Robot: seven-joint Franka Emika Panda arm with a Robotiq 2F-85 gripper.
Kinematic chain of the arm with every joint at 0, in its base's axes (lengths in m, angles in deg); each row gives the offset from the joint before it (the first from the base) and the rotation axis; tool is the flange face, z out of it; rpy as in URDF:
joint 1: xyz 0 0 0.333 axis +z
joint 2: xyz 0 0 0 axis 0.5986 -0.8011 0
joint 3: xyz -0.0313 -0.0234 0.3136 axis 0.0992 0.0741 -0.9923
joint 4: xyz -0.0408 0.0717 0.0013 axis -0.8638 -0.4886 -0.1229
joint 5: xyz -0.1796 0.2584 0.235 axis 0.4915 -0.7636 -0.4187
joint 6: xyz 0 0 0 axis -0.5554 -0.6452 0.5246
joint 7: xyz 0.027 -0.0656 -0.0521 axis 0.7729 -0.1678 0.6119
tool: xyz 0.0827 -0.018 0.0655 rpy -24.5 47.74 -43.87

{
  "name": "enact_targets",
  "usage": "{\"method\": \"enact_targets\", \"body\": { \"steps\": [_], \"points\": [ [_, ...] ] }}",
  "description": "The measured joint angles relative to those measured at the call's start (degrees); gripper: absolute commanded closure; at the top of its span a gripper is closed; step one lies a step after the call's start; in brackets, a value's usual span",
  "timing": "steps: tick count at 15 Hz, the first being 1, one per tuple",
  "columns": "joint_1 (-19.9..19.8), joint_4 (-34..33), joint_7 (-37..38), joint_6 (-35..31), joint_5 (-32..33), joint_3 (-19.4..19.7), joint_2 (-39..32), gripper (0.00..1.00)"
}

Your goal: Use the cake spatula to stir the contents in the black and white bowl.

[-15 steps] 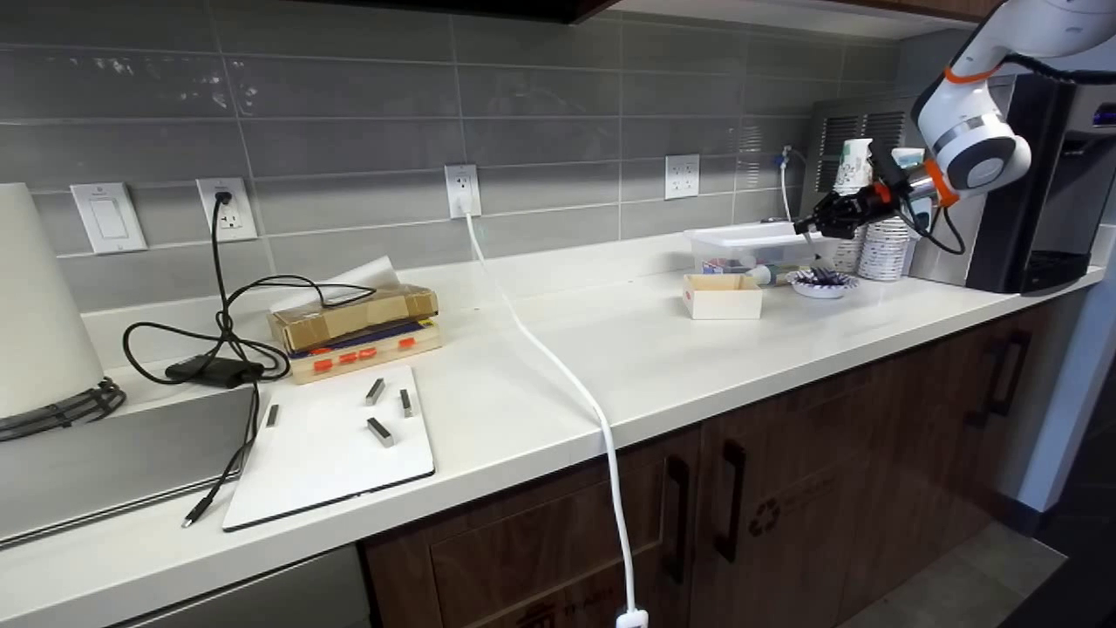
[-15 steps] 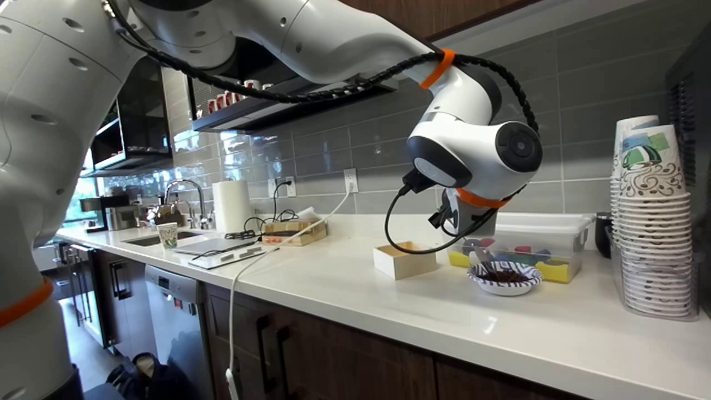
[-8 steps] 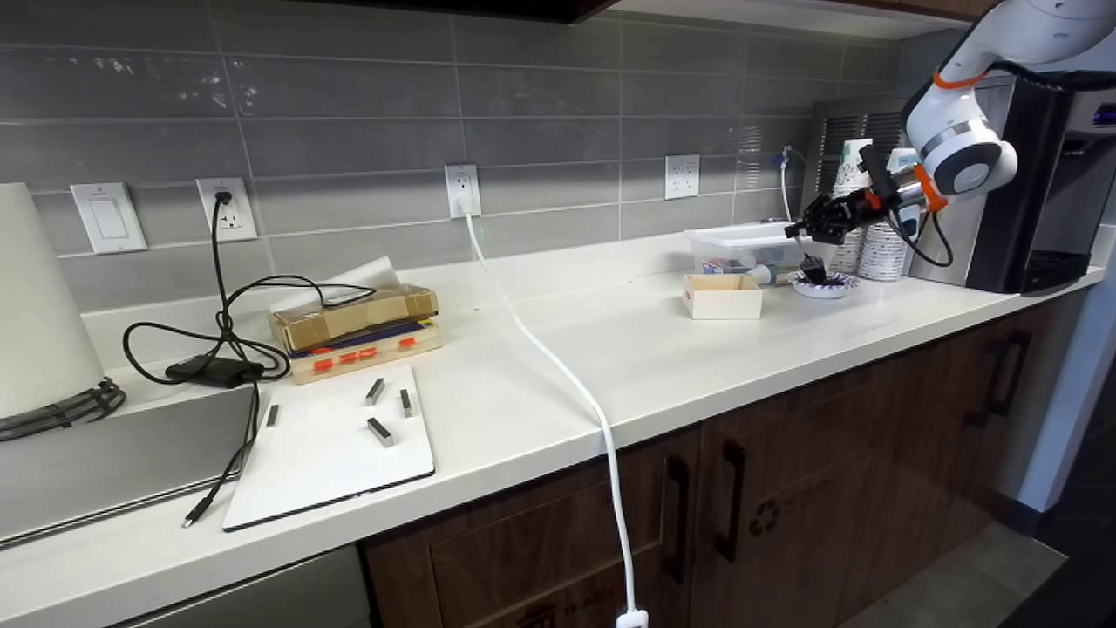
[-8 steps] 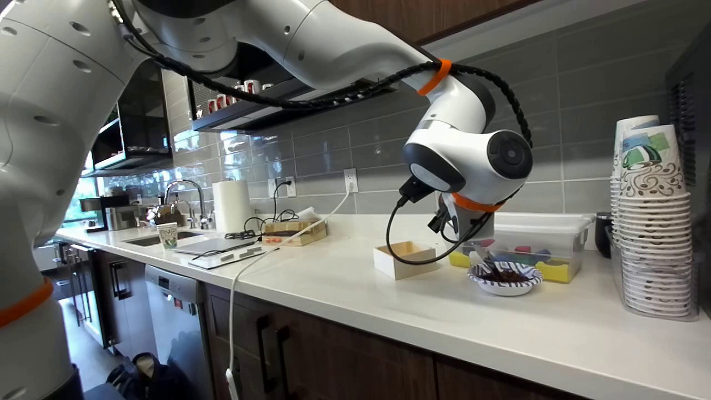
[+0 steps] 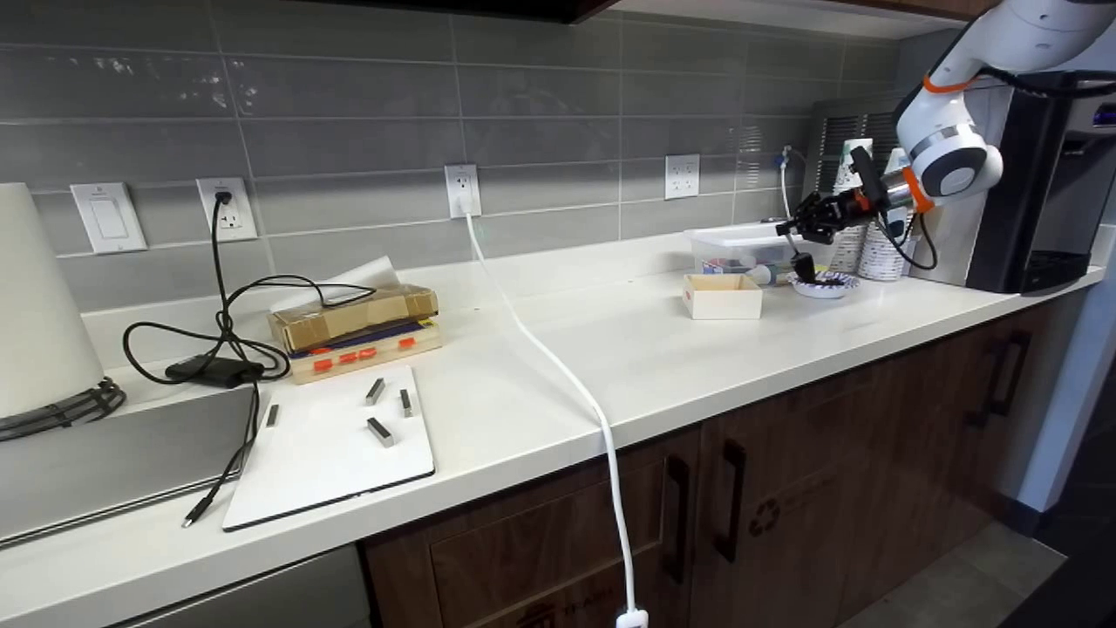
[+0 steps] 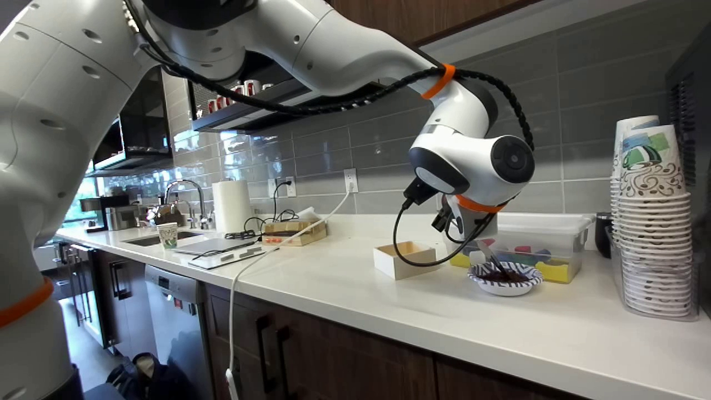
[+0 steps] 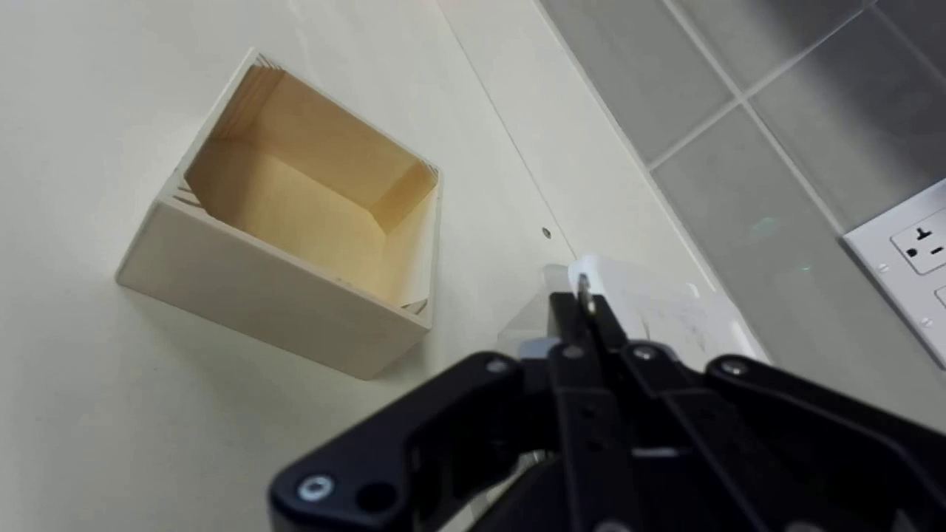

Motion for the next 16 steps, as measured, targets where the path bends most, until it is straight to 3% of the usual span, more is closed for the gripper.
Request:
{"method": "enact_targets", "body": {
  "steps": [7, 16],
  "points": [
    [-0.7, -4.0, 1.9, 3.5, -1.2, -1.1, -3.4, 0.99],
    [-3.6, -4.8, 13.2, 13.2, -1.2, -0.7, -3.7, 0.99]
  ]
}}
